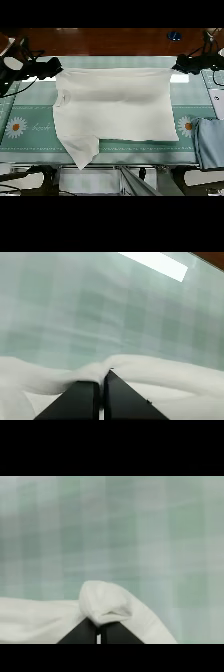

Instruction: Fold the shirts.

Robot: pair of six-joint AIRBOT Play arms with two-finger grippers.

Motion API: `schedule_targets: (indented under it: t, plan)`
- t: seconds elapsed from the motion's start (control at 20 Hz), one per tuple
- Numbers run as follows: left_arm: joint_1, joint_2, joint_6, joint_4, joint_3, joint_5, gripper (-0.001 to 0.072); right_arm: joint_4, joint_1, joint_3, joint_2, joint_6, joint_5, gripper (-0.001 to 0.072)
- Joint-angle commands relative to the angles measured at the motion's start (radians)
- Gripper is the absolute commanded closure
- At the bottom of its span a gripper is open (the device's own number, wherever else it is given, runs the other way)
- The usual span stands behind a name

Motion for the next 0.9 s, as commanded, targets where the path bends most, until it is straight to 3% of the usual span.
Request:
schedule_targets:
  t: [0.0,0.2,0.35,0.45,0.6,0.8,0.85]
  plan:
    - [-0.016,-0.089,-0.028,-0.003,0.036,-0.041,0.0687,0.019,0.000,0.062,-0.111,0.011,0.032,0.0690]
    - [-0.011,-0.065,0.022,-0.003,0.049,-0.167,0.0687,0.019,-0.017,0.062,-0.107,-0.030,0.100,0.0690]
    - [0.024,-0.019,0.138,0.002,0.064,-0.332,0.0687,0.010,-0.066,0.062,-0.076,-0.122,0.287,0.0690]
    - [0.040,-0.021,0.157,0.066,0.061,-0.484,0.0687,-0.046,-0.076,0.047,-0.075,-0.148,0.408,0.0690]
    - [0.038,-0.024,0.156,0.140,-0.026,-0.548,0.0687,-0.085,-0.072,-0.066,-0.076,-0.147,0.409,0.0690]
    - [0.033,-0.035,0.156,0.139,-0.156,-0.491,0.0683,-0.064,-0.072,-0.219,-0.076,-0.145,0.303,0.0688]
    - [0.033,-0.040,0.156,0.139,-0.166,-0.486,0.0594,-0.048,-0.072,-0.233,-0.076,-0.132,0.282,0.0604]
